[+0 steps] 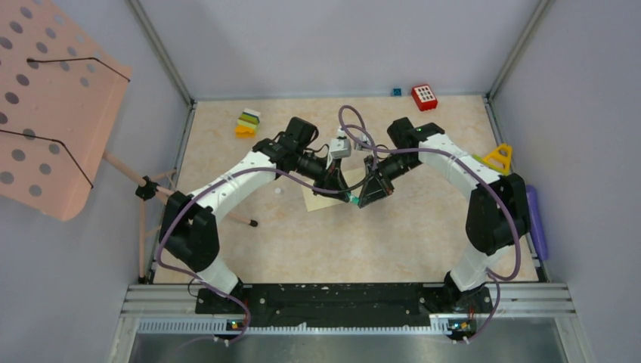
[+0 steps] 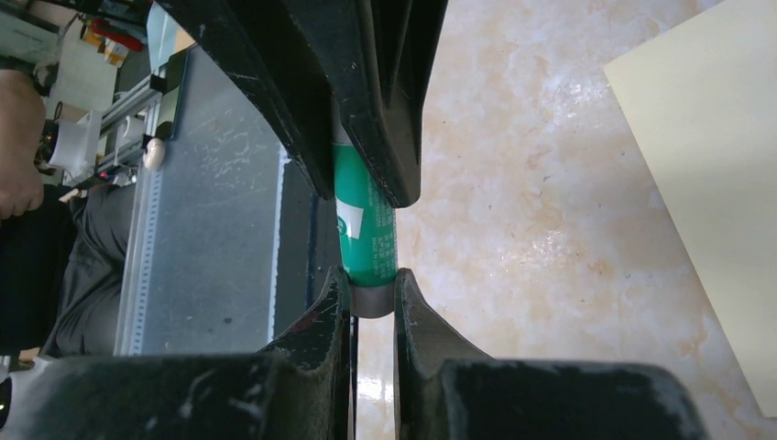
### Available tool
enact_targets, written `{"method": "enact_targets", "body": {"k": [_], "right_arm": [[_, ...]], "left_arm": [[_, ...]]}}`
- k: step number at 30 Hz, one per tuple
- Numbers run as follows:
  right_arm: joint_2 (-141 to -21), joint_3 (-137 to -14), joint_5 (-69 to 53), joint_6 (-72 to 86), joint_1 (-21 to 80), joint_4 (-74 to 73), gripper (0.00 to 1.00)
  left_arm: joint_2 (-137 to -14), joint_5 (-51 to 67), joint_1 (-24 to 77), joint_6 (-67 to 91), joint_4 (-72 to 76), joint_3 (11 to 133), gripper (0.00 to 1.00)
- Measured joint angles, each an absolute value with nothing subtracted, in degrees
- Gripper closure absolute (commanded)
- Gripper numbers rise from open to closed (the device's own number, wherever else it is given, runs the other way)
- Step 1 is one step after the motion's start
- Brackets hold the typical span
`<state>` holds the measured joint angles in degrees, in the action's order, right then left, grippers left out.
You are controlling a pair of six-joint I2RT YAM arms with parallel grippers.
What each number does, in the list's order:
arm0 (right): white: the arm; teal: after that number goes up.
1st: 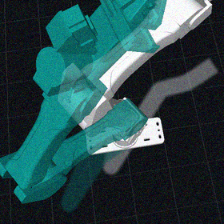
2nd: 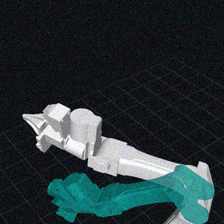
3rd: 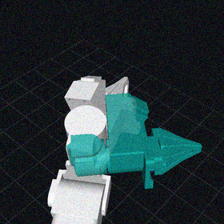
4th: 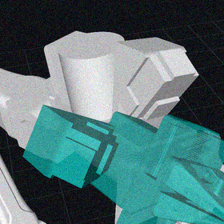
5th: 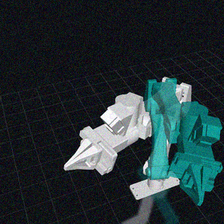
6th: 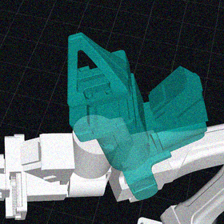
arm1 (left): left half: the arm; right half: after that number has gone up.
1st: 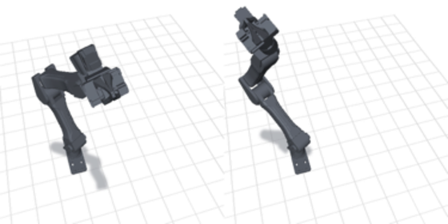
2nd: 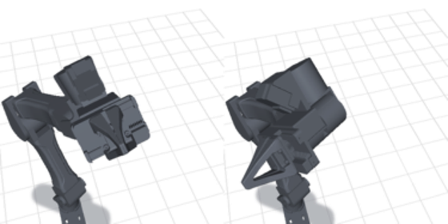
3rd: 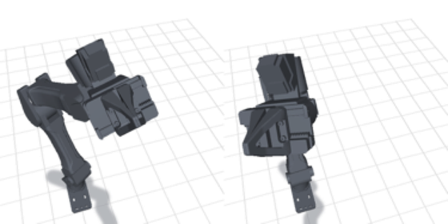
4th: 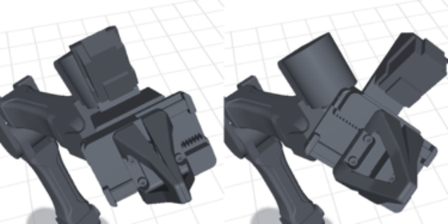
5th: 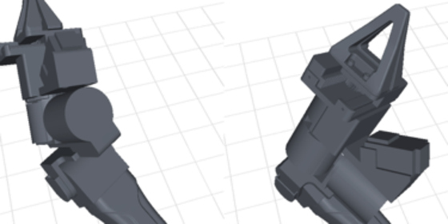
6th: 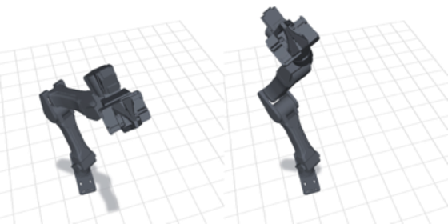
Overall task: Place the letter into the envelope and seal it
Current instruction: Pick up the solid glue from the center of the board.
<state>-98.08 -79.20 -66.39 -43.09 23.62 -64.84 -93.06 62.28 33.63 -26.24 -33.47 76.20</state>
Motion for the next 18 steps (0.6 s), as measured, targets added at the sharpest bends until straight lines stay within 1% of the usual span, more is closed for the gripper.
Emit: {"method": "enact_targets", "body": {"k": [1,2,4,5,9,12,14,16,18], "right_arm": [[-98.1,-79.2,-66.2,-43.0,23.6,-64.8,0.79],[-98.1,-79.2,-66.2,-42.9,23.6,-64.8,0.72],[-98.1,-79.3,-66.3,-41.7,23.6,-64.5,0.64],[-98.1,-79.4,-66.8,-40.6,23.5,-64.1,0.62],[-98.2,-79.4,-72.2,-33.9,21.5,-59.1,0.57],[-98.2,-76.6,-78.1,-23.4,18.6,-49.8,0.56],[-98.2,-73.2,-80.2,-14.3,17.1,-41.5,0.56],[-98.2,-68.6,-80.5,-2.3,16.7,-29.8,0.56],[-97.9,-62.2,-79.4,11.8,16.7,-12.5,0.56]], "left_arm": [[-93.2,62.2,33.6,-26.3,-33.6,76.3,1.00],[-93.2,62.1,33.6,-26.3,-33.7,76.4,1.00],[-93.3,61.8,33.6,-26.3,-33.6,76.5,1.00],[-93.3,61.6,33.7,-26.3,-33.7,76.6,1.00],[-93.1,59.7,33.9,-24.0,-31.5,76.0,1.00],[-91.0,57.1,33.7,-19.2,-25.4,72.3,1.00],[-89.7,55.4,33.3,-15.2,-22.0,70.5,1.00],[-89.4,54.1,32.4,-10.7,-18.2,69.6,1.00],[-89.4,53.4,31.1,-5.1,-12.3,68.0,1.00]]}}
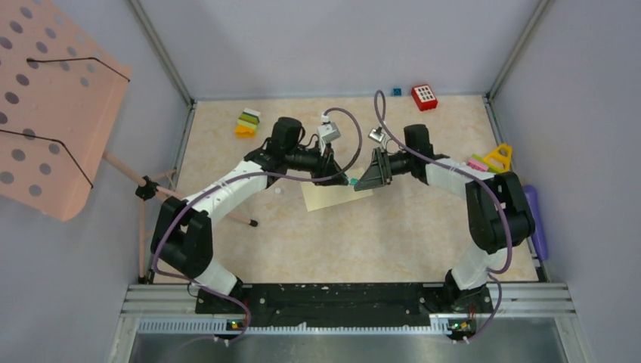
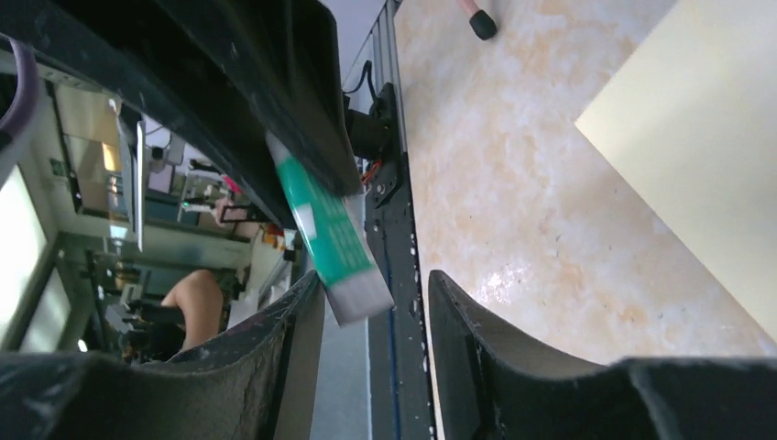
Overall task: Place the letter into the envelope and seal it
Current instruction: Pick up the solid glue from the center of the board, then screw the solid glue.
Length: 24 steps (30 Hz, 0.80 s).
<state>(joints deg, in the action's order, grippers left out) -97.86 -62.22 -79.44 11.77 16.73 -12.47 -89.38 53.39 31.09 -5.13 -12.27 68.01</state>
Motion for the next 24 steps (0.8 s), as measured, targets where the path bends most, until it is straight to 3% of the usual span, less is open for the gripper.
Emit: {"method": "enact_targets", "body": {"k": [2,5,10,16,24], "right_arm": [[-97.7,-55.2,-77.6,28.1,16.7,7.2,0.56],[-97.8,-51.7,-76.4,44.6,16.6,24.8,0.56],[-98.0,-51.3,-75.1,59.6,16.1,44.1,0.57],[-98.5,-50.2,-74.6,68.7,15.6,55.4,0.61],[-99.8,-50.0,-74.5,71.8,13.5,58.4,0.68]], "left_arm": [[-89.4,53.1,29.6,0.2,-7.2,65.9,1.00],[-89.6,53.1,27.8,6.7,-1.8,63.7,1.00],[-89.8,54.8,27.0,14.1,7.5,61.7,1.00],[-89.8,56.8,26.6,19.6,15.4,59.6,1.00],[-89.9,57.2,25.4,23.1,20.3,57.4,1.00]]}}
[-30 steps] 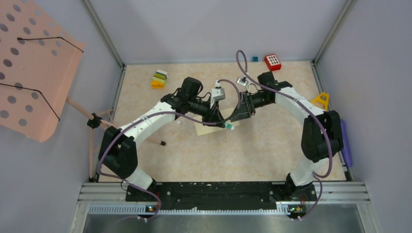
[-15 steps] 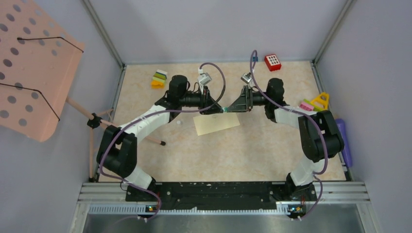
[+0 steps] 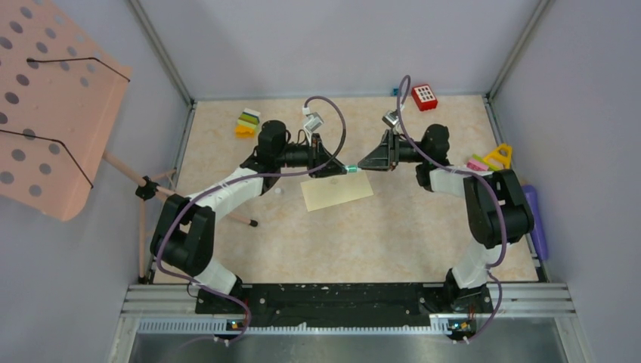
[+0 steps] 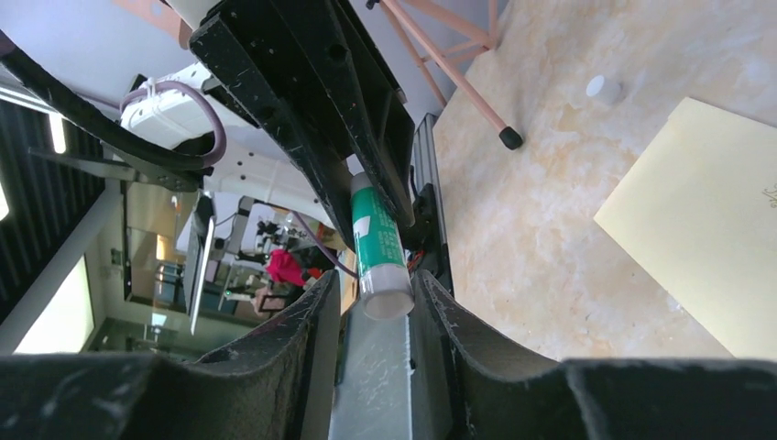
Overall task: Place the letter into the envelope and seal it
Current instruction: Screw the solid glue.
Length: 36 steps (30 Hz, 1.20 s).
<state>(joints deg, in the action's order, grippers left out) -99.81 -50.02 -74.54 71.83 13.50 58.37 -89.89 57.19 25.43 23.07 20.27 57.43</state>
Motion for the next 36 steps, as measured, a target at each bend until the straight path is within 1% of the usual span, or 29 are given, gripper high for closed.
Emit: {"method": "enact_targets", "body": {"k": [2,10,16,18,21,23,25,28,30,34,36], "right_arm": [[-99.8,-49.8,-74.3,71.6,13.0,58.1,0.71],[-99.8,-49.8,-73.4,69.0,12.9,55.6,0.78],[-99.7,-49.8,-73.3,66.9,13.1,54.5,0.89],[-99.3,-49.6,-73.1,65.3,13.1,54.6,0.90],[-97.6,-48.2,-72.4,60.3,13.1,53.8,0.89],[-95.3,-47.7,-71.5,52.9,13.3,49.1,0.88],[-91.5,-47.7,-69.3,41.3,13.7,40.4,0.87],[-83.5,-47.7,-64.4,19.6,16.7,26.5,0.85],[-79.0,-47.2,-61.8,8.8,19.7,22.9,0.84],[-71.1,-40.5,-58.5,-6.7,23.0,25.6,0.68],[-70.1,-38.2,-56.8,-11.3,23.0,25.6,0.62]], "left_arm": [[-89.9,57.2,25.2,23.6,20.7,57.2,1.00],[-90.5,57.6,24.8,25.0,22.0,57.0,1.00],[-90.8,57.6,24.8,25.6,22.2,56.9,1.00],[-91.3,57.8,24.8,25.9,22.5,56.9,1.00],[-92.4,59.0,24.8,26.9,23.1,56.9,1.00],[-93.4,59.8,24.8,27.7,23.5,56.9,1.00],[-94.3,60.7,24.8,28.9,24.1,56.9,1.00],[-95.9,60.6,24.7,30.7,24.7,56.9,1.00],[-97.1,60.6,24.6,32.3,25.5,56.7,1.00],[-97.7,61.1,24.3,35.0,27.0,55.8,1.00],[-97.7,61.6,24.2,35.9,28.0,55.7,1.00]]}}
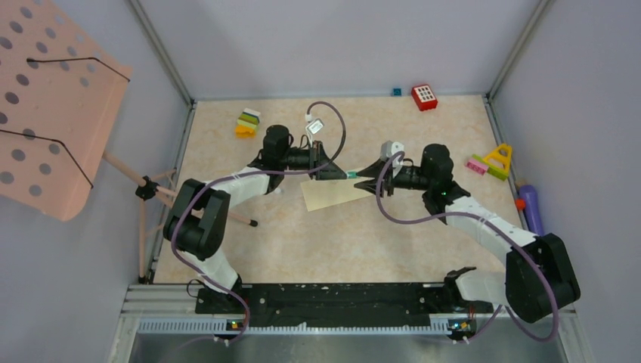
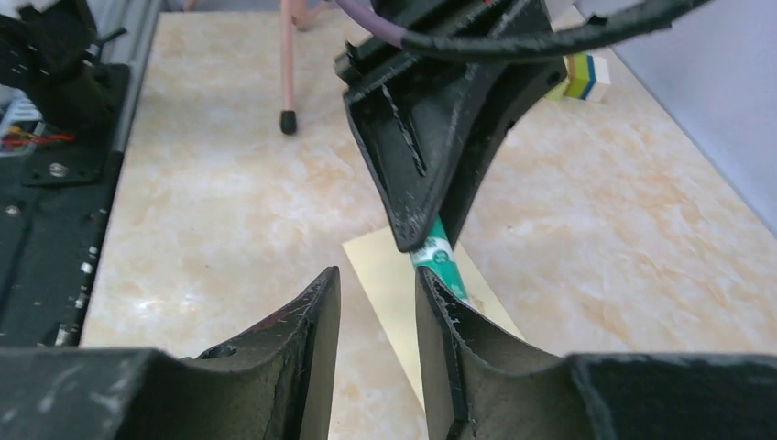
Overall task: Place the letter into the envelope and seal it
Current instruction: Screw the solid glue.
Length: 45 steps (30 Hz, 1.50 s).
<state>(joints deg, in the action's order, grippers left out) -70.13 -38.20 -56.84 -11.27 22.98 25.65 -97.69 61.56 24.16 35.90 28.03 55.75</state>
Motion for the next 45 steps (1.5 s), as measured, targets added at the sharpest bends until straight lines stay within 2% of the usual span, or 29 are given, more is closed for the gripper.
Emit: {"method": "enact_targets", "body": {"k": [2,3,6,12,22,37,45], "right_arm": [[-70.3,-38.3,-54.9,-14.5,22.9,23.4,0.58],[-70.3,-38.6,-54.5,-15.2,22.6,22.3,0.53],[-70.7,-40.6,-55.4,-11.4,20.6,20.6,0.52],[-79.1,-49.2,-62.4,11.6,14.2,23.4,0.52],[-85.0,-45.5,-67.2,42.6,13.0,35.0,0.55],[-89.7,-45.0,-67.6,48.7,14.9,37.2,0.59],[-89.7,-45.0,-68.1,50.2,15.2,38.5,0.73]], "left_arm": [[-97.7,62.2,24.1,36.3,29.1,55.7,1.00],[-97.7,62.5,24.1,36.4,29.7,55.6,1.00],[-97.5,63.6,24.1,36.4,31.1,54.8,1.00],[-95.2,64.1,24.1,33.5,30.2,53.8,1.00],[-92.7,63.5,24.1,29.9,29.4,53.8,1.00],[-92.7,63.2,24.1,30.3,29.6,53.8,1.00],[-92.7,63.2,24.1,31.4,30.5,53.8,1.00]]}}
